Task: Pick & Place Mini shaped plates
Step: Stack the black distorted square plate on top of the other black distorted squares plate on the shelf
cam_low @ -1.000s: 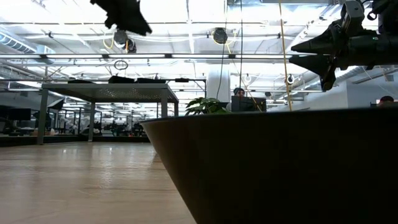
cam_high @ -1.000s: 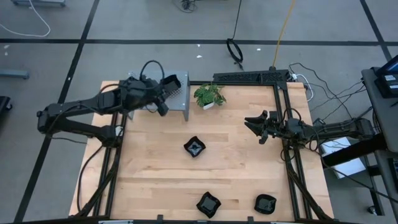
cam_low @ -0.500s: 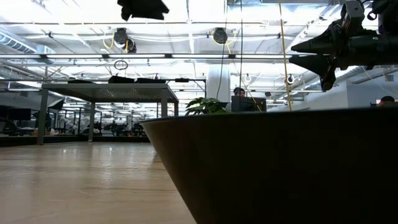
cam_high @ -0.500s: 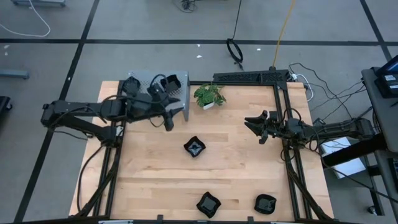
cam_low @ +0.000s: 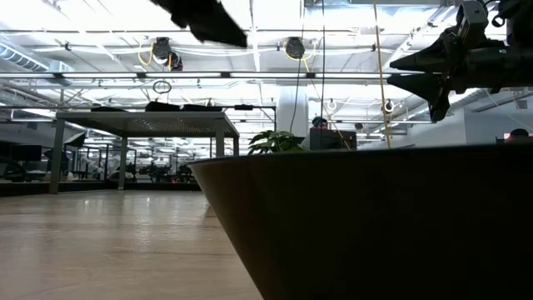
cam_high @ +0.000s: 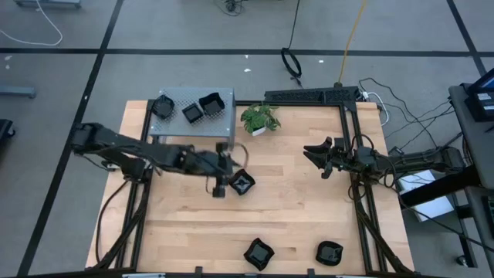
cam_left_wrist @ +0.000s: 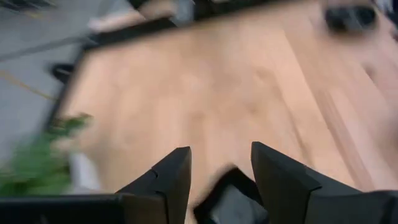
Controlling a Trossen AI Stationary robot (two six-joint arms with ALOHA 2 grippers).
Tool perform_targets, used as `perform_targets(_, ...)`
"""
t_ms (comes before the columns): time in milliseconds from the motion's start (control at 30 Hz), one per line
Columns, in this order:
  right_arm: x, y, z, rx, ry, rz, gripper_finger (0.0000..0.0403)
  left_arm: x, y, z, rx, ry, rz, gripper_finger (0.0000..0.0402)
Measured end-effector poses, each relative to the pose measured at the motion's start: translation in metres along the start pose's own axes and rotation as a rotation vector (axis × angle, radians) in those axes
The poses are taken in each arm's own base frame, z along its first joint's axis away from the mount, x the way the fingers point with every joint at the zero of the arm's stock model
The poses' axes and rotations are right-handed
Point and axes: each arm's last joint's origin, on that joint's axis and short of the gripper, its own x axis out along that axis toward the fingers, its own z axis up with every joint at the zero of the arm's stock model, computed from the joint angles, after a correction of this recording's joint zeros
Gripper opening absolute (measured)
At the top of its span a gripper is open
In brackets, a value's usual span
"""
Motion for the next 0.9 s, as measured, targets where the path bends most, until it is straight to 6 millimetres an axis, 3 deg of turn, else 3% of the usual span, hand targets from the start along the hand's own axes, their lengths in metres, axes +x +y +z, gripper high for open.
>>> perform_targets(333,0.0,0.0,0.0,0.0,0.0,0.0,0.013,0.057,-0.058,-0.043,0.214,0.246,-0.24,0.0173)
perform_targets(567,0.0,0.0,0.0,0.0,0.0,0.0,0.013,0.087,-0.065,-0.065,0.394,0.326,-0.155,0.0173)
perform_targets(900,0.0,0.0,0.0,0.0,0.0,0.0,0.013,0.099,-0.068,-0.081,0.424,0.414,-0.106,0.0173)
